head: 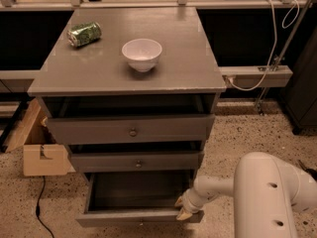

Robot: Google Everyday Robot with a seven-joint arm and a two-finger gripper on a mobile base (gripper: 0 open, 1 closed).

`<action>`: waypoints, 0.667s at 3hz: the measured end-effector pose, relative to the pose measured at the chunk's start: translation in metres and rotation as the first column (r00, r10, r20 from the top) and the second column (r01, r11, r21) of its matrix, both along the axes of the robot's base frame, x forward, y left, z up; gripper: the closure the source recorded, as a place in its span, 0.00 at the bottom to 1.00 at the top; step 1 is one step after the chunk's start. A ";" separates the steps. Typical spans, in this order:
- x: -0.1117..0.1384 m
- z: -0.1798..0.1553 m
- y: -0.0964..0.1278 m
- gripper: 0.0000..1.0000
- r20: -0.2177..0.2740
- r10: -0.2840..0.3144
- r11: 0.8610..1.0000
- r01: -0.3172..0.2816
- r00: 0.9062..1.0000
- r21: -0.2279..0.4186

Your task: Open bottom drawer

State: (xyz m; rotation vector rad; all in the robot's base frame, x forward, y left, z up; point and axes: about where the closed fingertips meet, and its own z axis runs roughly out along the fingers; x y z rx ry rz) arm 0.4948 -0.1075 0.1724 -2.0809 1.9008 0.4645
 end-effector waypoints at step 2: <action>-0.013 0.000 -0.008 1.00 -0.011 -0.034 0.999 0.034 0.999 0.011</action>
Offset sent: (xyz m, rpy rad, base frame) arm -0.0680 -0.0706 0.0045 0.0734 0.0553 -0.2144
